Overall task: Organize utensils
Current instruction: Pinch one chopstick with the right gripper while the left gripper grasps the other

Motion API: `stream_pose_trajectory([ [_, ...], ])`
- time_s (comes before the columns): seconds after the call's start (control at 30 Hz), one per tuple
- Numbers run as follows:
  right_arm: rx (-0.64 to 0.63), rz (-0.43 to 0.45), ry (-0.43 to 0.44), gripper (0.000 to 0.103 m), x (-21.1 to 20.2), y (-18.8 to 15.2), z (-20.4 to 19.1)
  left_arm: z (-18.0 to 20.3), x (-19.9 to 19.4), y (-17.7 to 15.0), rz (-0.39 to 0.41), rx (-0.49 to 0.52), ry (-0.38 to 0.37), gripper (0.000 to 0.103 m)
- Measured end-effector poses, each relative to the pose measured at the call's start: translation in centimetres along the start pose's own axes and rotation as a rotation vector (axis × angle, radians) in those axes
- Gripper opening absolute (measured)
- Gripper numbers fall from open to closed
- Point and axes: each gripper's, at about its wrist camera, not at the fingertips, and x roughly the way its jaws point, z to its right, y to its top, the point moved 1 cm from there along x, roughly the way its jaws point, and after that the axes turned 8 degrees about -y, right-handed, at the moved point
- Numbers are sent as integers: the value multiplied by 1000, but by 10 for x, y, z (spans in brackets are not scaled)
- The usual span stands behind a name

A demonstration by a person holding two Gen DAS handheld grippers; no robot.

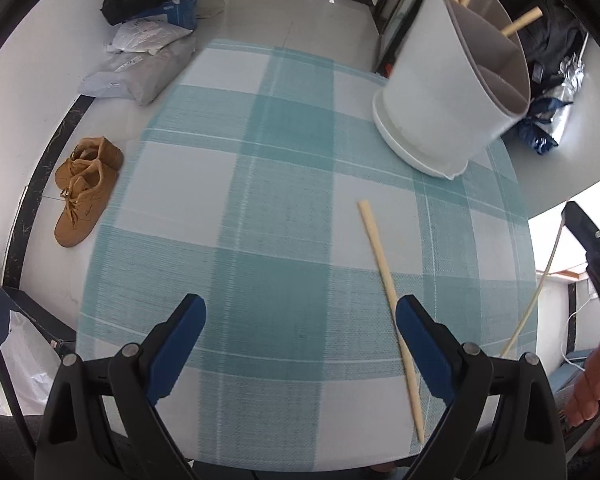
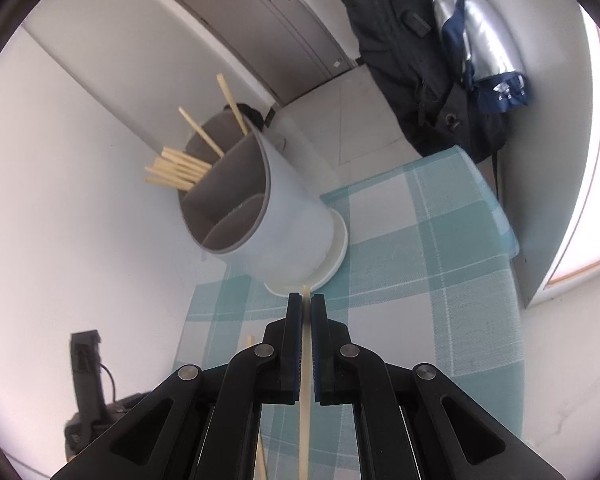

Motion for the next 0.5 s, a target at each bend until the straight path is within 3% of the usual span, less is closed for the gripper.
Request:
stream_pose_trajectory([
  [0.3,-5,90,-22,3,-30,2,13,23,20,14,-16,45,78,91],
  [0.4,-10,103,-16,3,-34,3,16,23,25,19,-30,40,94,82],
  [0.5,-1,110,-3,3,-38,4,20,22,30,25,-36,16,111,80],
])
